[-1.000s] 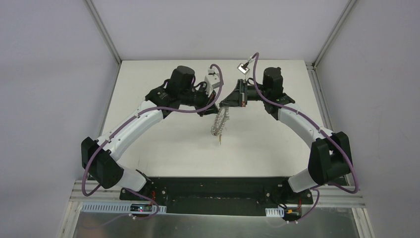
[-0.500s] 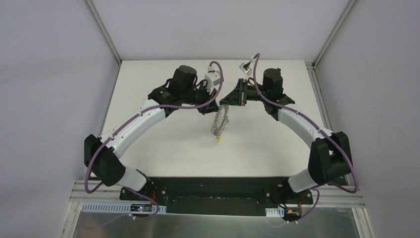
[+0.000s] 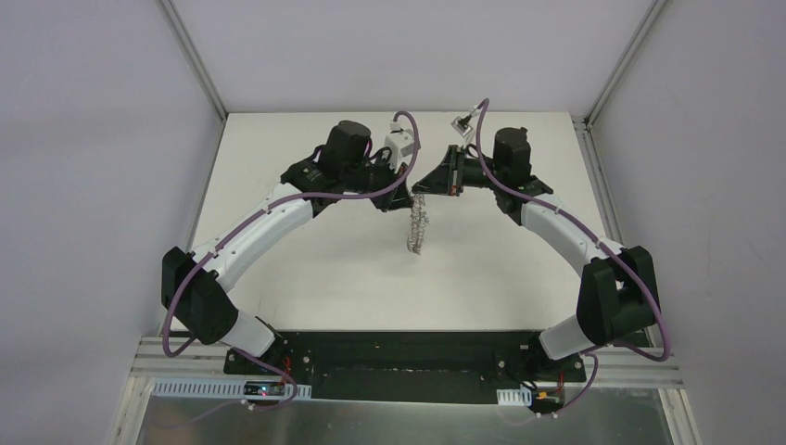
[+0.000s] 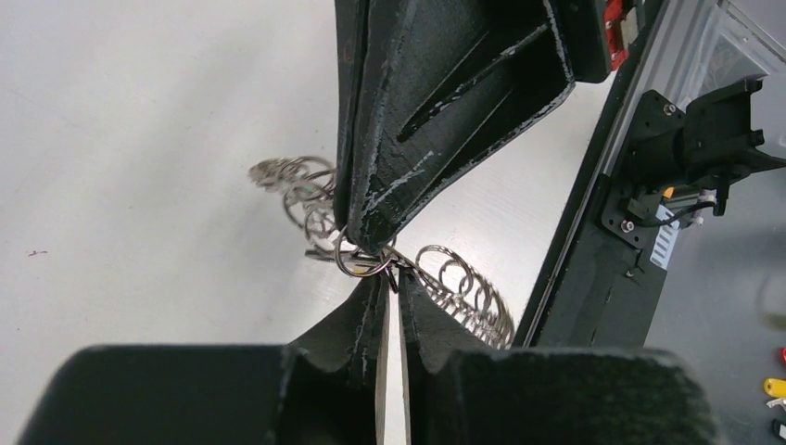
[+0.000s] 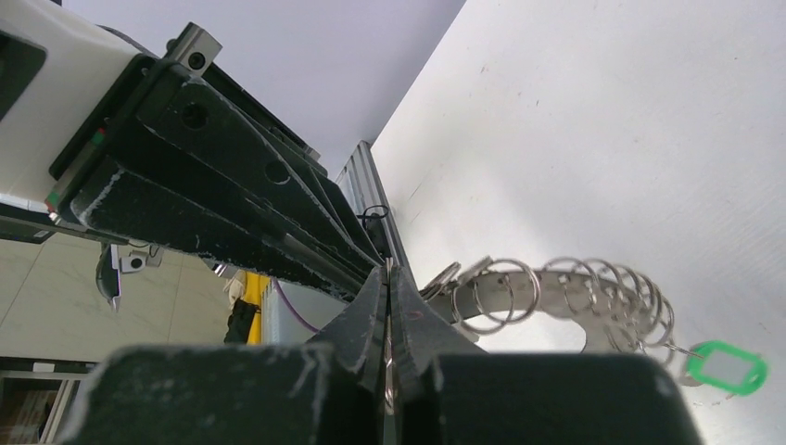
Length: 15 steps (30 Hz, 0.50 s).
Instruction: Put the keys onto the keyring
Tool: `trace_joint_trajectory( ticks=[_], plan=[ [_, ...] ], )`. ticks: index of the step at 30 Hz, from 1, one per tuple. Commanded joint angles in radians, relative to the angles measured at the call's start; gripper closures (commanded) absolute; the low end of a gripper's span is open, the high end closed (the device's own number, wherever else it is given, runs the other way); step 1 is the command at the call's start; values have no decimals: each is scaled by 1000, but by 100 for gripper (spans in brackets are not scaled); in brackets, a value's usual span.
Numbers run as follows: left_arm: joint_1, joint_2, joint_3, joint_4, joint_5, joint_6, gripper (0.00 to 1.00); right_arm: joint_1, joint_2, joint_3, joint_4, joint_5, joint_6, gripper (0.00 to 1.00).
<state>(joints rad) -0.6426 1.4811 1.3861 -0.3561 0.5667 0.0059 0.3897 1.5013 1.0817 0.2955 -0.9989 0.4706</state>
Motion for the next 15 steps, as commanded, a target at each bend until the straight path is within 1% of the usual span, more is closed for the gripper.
trace_joint_trajectory(
  ticks=[1,2,7,9,14,15],
  plan=[
    [-18,-22,50,62,78,-15,89,-6,-6,-11,83,-15,13,100],
    [-11,-26,48,60,87,7,87,-10,-8,-14,95,-28,13,100],
    [34,-56,32,51,133,27,74,-23,-21,-38,166,-105,16,100],
    [55,-68,24,56,167,26,70,-24,-21,-45,185,-132,15,100],
    [90,-81,5,91,228,-2,65,-24,-22,-54,257,-181,56,100],
    [94,-80,0,99,241,-36,65,-23,-22,-53,261,-183,59,100]
  ],
)
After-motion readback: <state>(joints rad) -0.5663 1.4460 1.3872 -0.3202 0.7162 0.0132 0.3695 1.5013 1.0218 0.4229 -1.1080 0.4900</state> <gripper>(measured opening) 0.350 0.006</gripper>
